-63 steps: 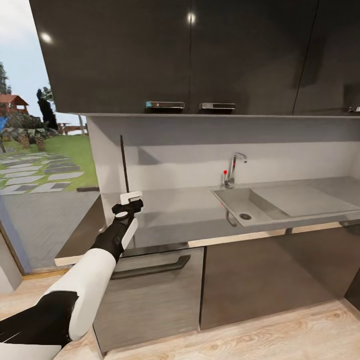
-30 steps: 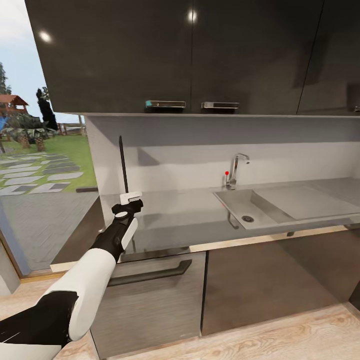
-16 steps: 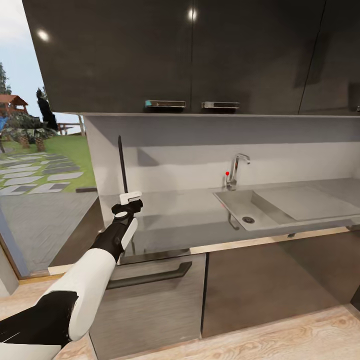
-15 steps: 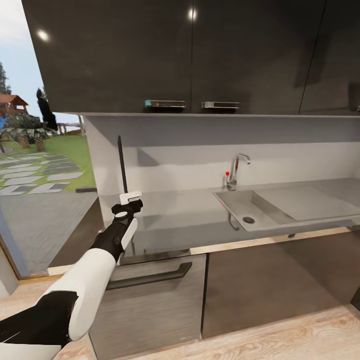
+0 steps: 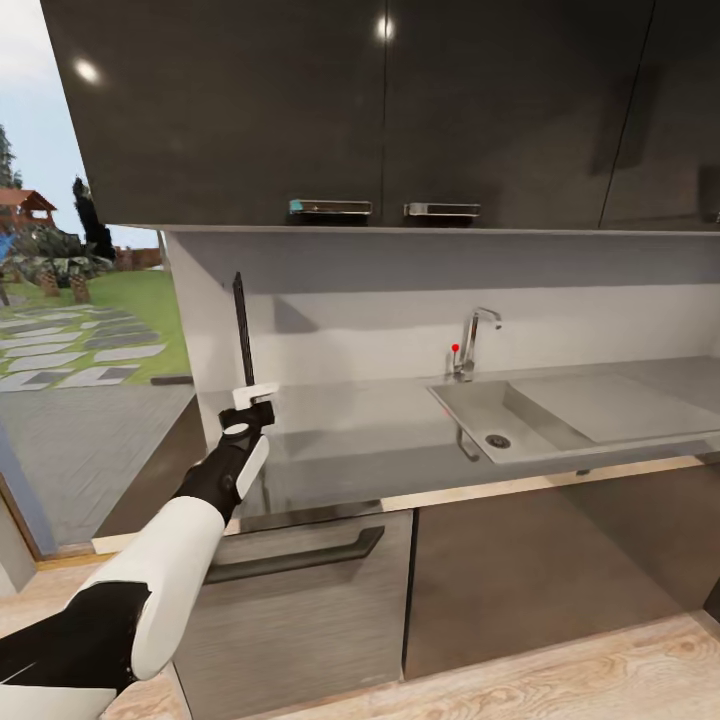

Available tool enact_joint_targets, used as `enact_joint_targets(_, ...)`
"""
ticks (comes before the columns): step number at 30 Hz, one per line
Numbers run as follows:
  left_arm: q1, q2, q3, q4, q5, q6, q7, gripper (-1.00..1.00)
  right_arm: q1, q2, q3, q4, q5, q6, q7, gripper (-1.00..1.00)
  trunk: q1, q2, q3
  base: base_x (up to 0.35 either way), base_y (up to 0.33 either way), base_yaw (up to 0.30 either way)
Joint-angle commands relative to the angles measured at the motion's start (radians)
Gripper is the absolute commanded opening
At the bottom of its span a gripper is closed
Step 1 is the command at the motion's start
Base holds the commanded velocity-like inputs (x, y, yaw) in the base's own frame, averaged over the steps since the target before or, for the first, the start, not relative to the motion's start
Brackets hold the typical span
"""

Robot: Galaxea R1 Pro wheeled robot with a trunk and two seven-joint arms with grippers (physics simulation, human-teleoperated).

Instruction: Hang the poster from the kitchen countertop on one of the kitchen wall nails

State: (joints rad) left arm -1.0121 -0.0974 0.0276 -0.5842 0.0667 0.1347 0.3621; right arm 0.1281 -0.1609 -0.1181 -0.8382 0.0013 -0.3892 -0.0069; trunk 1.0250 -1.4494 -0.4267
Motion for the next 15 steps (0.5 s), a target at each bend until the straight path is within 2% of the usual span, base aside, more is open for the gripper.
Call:
enact_joint_targets(1,0.0,0.001,0.002,-0.002,0.007,0.004,0.002,-1.0,0.0,0.0,0.0,-0.001,0.0,-0.002,-0.001,1.0,0.0,-0.001,-0.001,0.0,0.0,0.0)
enact_joint_targets(15,0.0,0.007,0.0,-0.008,0.008,0.005,0.002,-1.0,-0.001,0.0,0.0,-0.001,-0.002,-0.001,-0.001,1.0,0.0,-0.001,-0.001,0.0,0.0,0.0)
